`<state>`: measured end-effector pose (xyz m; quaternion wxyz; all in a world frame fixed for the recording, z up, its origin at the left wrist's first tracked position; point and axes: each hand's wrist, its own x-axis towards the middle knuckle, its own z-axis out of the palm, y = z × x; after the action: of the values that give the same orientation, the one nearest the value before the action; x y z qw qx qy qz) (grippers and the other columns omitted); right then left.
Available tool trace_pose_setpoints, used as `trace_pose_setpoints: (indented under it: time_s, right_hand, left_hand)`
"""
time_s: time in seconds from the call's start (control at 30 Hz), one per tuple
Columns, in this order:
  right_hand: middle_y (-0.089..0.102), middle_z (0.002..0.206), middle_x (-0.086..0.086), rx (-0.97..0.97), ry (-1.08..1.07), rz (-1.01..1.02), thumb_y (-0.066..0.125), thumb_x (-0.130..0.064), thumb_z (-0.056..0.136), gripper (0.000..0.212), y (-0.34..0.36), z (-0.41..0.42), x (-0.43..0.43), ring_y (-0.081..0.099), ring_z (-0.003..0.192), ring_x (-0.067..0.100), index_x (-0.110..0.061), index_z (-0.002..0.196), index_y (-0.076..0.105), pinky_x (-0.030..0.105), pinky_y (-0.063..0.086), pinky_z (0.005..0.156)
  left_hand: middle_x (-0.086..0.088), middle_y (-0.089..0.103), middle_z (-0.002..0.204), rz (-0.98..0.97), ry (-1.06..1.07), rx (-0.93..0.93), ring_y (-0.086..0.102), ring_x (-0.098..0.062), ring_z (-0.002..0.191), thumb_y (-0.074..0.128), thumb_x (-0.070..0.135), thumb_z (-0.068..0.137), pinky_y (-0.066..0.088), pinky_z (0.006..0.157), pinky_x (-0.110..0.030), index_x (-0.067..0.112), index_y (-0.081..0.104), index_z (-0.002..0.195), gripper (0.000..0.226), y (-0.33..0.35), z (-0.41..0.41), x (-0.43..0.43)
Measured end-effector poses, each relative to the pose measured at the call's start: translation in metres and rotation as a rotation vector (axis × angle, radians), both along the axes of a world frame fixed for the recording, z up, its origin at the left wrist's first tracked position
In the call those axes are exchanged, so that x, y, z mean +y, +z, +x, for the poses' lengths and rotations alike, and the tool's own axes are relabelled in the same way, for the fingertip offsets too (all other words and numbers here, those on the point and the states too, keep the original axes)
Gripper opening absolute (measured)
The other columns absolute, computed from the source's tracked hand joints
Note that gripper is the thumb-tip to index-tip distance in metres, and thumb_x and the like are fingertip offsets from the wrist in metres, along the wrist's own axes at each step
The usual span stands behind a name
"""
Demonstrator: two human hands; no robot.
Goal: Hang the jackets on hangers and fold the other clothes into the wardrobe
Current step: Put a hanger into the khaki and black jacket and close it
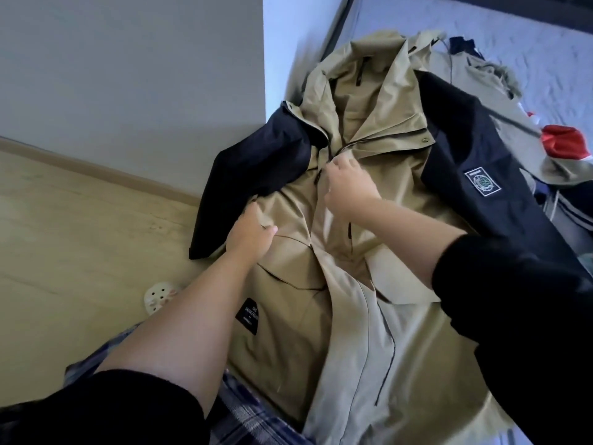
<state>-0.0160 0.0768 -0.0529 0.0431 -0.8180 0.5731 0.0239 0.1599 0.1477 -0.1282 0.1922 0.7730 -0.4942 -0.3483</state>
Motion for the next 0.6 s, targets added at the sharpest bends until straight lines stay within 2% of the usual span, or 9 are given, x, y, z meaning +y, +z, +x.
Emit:
trace_pose_setpoints:
  time_s: [0.07, 0.13, 0.2, 0.23, 0.3, 0.37, 0.43, 0.53, 0.6]
  right_hand:
    - [0.028, 0.149, 0.011, 0.098, 0.003, -0.035, 0.051, -0.014, 0.086, 0.064, 0.001, -0.002, -0.022, 0.022, 0.139, 0.031, -0.009, 0.145, 0.027, 0.043, 0.023, 0.112]
    - [0.02, 0.156, 0.009, 0.18, -0.026, 0.026, 0.056, -0.015, 0.086, 0.081, -0.003, -0.004, -0.038, 0.011, 0.146, 0.028, -0.01, 0.152, 0.009, 0.049, 0.007, 0.118]
    - [0.038, 0.146, 0.01, 0.231, -0.076, 0.047, 0.057, -0.014, 0.085, 0.081, -0.008, -0.005, -0.045, 0.026, 0.14, 0.029, -0.006, 0.151, 0.01, 0.053, 0.003, 0.117]
    - [0.049, 0.134, 0.011, 0.258, -0.084, 0.011, 0.056, -0.012, 0.085, 0.076, -0.008, -0.005, -0.046, 0.037, 0.132, 0.03, -0.004, 0.149, 0.016, 0.052, 0.007, 0.117]
    - [0.06, 0.115, 0.011, 0.293, -0.042, -0.058, 0.051, -0.008, 0.086, 0.059, -0.003, -0.007, -0.044, 0.051, 0.113, 0.031, -0.002, 0.141, 0.031, 0.044, 0.027, 0.11]
    - [0.061, 0.103, 0.013, 0.205, -0.018, -0.013, 0.048, -0.005, 0.085, 0.041, 0.004, -0.013, -0.04, 0.055, 0.101, 0.033, -0.004, 0.126, 0.044, 0.037, 0.043, 0.087]
    - [0.06, 0.102, 0.014, 0.052, -0.007, 0.058, 0.047, -0.005, 0.082, 0.035, 0.014, -0.019, -0.031, 0.055, 0.098, 0.033, -0.008, 0.117, 0.05, 0.038, 0.048, 0.08]
    - [0.061, 0.11, 0.011, -0.094, 0.048, 0.119, 0.046, -0.01, 0.082, 0.043, 0.031, -0.018, -0.011, 0.055, 0.104, 0.03, -0.015, 0.125, 0.053, 0.036, 0.048, 0.086]
    - [0.063, 0.114, 0.005, -0.152, 0.112, 0.162, 0.049, -0.012, 0.083, 0.044, 0.046, -0.013, 0.009, 0.056, 0.106, 0.026, -0.017, 0.126, 0.054, 0.032, 0.047, 0.086]
  left_hand:
    - [-0.002, 0.047, 0.14, -0.013, -0.004, 0.001, 0.049, -0.024, 0.123, 0.056, 0.022, 0.092, 0.042, 0.098, -0.035, 0.019, 0.033, 0.146, 0.059, 0.003, 0.001, 0.0]
    - [-0.001, 0.056, 0.126, -0.049, 0.01, 0.006, 0.056, -0.021, 0.107, 0.05, 0.011, 0.089, 0.045, 0.084, -0.03, 0.02, 0.05, 0.13, 0.041, 0.006, 0.002, -0.001]
    - [0.002, 0.06, 0.103, -0.064, 0.012, 0.014, 0.055, -0.019, 0.091, 0.047, 0.008, 0.085, 0.042, 0.07, -0.027, 0.019, 0.057, 0.105, 0.025, 0.01, 0.002, -0.005]
    - [0.004, 0.057, 0.094, -0.052, -0.001, 0.016, 0.054, -0.018, 0.087, 0.047, 0.009, 0.085, 0.04, 0.066, -0.026, 0.017, 0.057, 0.099, 0.019, 0.012, 0.003, -0.007]
    - [0.004, 0.056, 0.087, -0.028, -0.015, 0.016, 0.052, -0.018, 0.084, 0.049, 0.011, 0.085, 0.039, 0.064, -0.027, 0.011, 0.06, 0.095, 0.014, 0.017, 0.005, -0.01]
    - [-0.002, 0.059, 0.092, -0.075, 0.014, -0.015, 0.052, -0.018, 0.081, 0.051, 0.013, 0.087, 0.04, 0.064, -0.028, 0.008, 0.063, 0.092, 0.013, 0.021, 0.005, -0.013]
    - [-0.003, 0.056, 0.098, -0.231, 0.07, -0.048, 0.055, -0.019, 0.083, 0.05, 0.011, 0.09, 0.042, 0.066, -0.03, 0.012, 0.065, 0.093, 0.015, 0.028, 0.001, -0.016]
    - [0.0, 0.056, 0.101, -0.464, 0.155, 0.039, 0.059, -0.02, 0.089, 0.048, 0.012, 0.092, 0.051, 0.076, -0.034, 0.014, 0.065, 0.106, 0.022, 0.045, -0.009, -0.021]
    - [0.002, 0.06, 0.101, -0.474, 0.172, 0.158, 0.059, -0.016, 0.092, 0.049, 0.018, 0.095, 0.051, 0.082, -0.032, 0.015, 0.064, 0.11, 0.021, 0.056, -0.017, -0.024]
